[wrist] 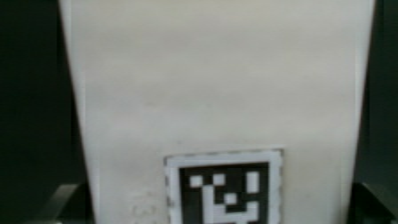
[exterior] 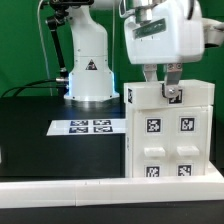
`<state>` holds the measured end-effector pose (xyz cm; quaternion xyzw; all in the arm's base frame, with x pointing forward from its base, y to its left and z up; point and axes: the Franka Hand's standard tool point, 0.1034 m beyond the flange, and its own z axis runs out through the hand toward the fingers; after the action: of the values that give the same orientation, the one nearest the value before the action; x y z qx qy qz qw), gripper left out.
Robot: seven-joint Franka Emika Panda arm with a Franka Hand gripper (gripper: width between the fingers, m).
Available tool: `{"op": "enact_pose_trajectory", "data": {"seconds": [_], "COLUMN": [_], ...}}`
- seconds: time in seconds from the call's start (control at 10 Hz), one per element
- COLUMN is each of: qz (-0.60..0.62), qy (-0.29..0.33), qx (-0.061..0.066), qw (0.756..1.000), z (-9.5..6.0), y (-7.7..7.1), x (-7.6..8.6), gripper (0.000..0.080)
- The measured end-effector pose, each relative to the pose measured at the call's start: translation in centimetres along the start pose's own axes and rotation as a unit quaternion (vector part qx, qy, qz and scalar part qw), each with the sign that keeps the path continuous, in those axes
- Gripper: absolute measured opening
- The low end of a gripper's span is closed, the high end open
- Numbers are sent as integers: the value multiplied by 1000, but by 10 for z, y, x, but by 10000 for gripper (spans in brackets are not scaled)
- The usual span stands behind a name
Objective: Assemble cabinet
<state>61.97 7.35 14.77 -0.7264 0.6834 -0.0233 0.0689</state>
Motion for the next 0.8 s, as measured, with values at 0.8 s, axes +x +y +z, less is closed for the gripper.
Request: {"op": "enact_pose_trajectory", "data": {"seconds": [0.8], "qz": [230], "qy": [-17], "qx": [-7], "qw": [973], "z": [-2], "y": [2], "x": [1], "gripper": [564]}}
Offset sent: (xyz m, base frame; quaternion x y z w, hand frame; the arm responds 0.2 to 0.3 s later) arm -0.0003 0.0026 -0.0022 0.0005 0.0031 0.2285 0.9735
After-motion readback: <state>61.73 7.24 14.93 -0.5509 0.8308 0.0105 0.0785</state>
